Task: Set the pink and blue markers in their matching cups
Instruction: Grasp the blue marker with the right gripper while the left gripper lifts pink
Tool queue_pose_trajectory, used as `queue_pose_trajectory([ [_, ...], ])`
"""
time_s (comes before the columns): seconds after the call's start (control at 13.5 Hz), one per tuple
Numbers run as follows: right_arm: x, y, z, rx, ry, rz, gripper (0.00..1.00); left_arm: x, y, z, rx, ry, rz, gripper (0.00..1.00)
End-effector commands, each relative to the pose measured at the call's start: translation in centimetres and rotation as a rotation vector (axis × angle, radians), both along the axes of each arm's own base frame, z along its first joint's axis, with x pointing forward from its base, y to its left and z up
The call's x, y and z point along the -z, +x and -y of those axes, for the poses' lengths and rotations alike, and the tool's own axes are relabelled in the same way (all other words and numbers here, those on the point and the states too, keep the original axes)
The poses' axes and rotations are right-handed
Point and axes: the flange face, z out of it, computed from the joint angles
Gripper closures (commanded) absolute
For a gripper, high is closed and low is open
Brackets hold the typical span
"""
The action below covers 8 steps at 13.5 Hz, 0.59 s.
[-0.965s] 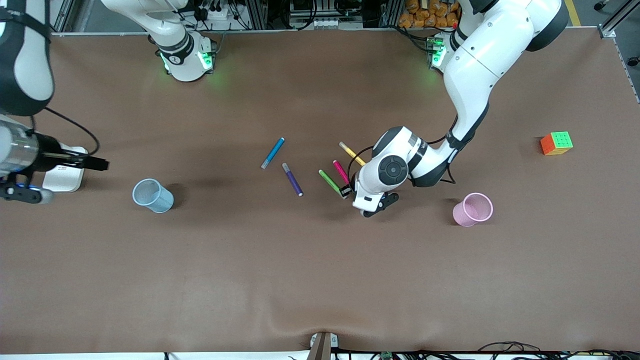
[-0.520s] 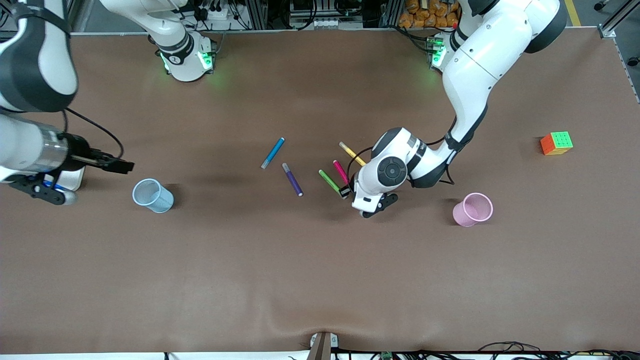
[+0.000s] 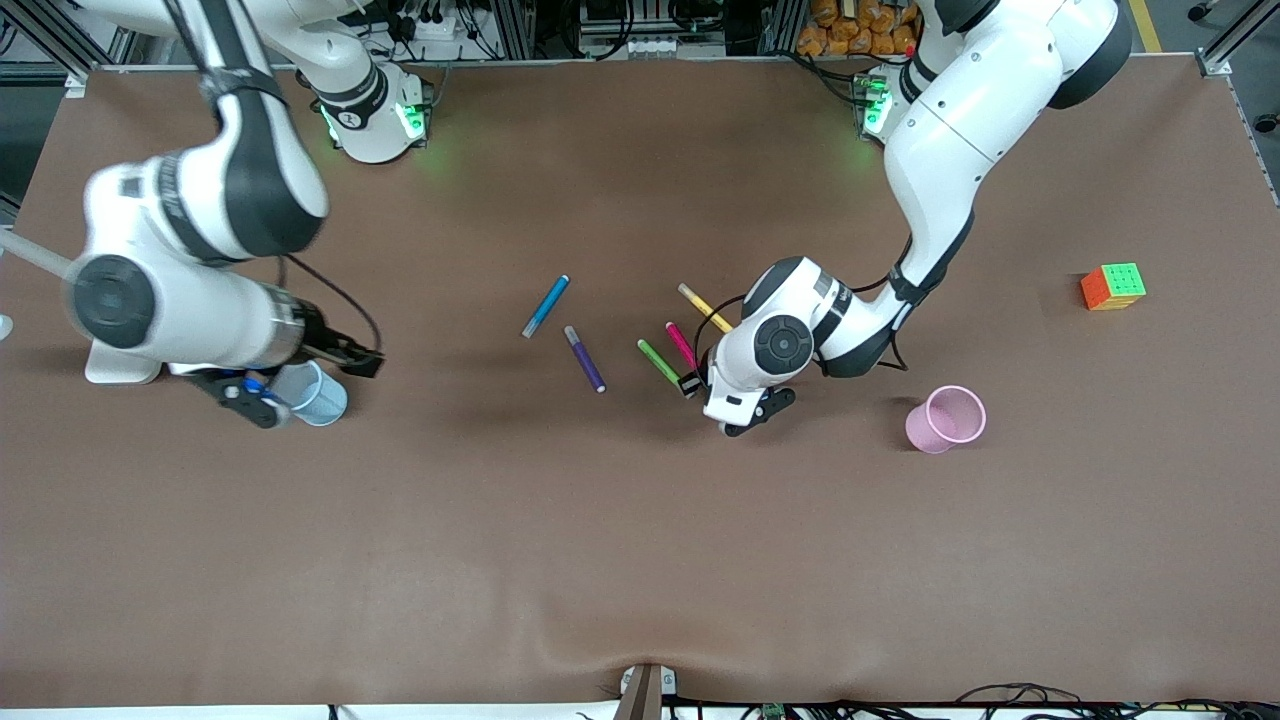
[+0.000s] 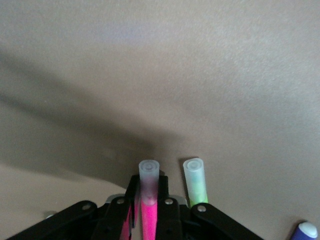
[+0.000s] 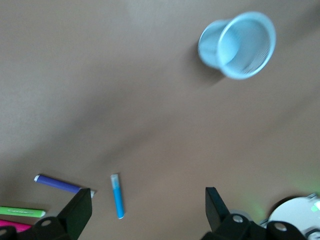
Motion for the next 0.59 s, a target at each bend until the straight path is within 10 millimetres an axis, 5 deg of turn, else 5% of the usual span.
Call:
queue_pose_trajectory([
  [0.0, 3.1, -1.9, -2.3, 0.066, 0.003, -0.008, 0.0, -4.0, 1.5, -1.2, 0.014, 0.039, 0.041, 1.0],
  [0.22, 8.1, -5.0, -7.0, 0.102, -0.033, 0.02, 0.0, -11.0, 2.2, -1.9, 0.023, 0.094, 0.052, 1.0],
  [0.45, 12.0, -7.9, -10.2, 0.078, -0.046, 0.046, 0.0, -16.0, 3.0, -4.5, 0.029, 0.178, 0.108, 1.0],
  [0.52, 13.3, -8.4, -11.1, 0.07, -0.049, 0.05, 0.07, -17.0, 3.1, -5.3, 0.058, 0.24, 0.145, 1.0],
])
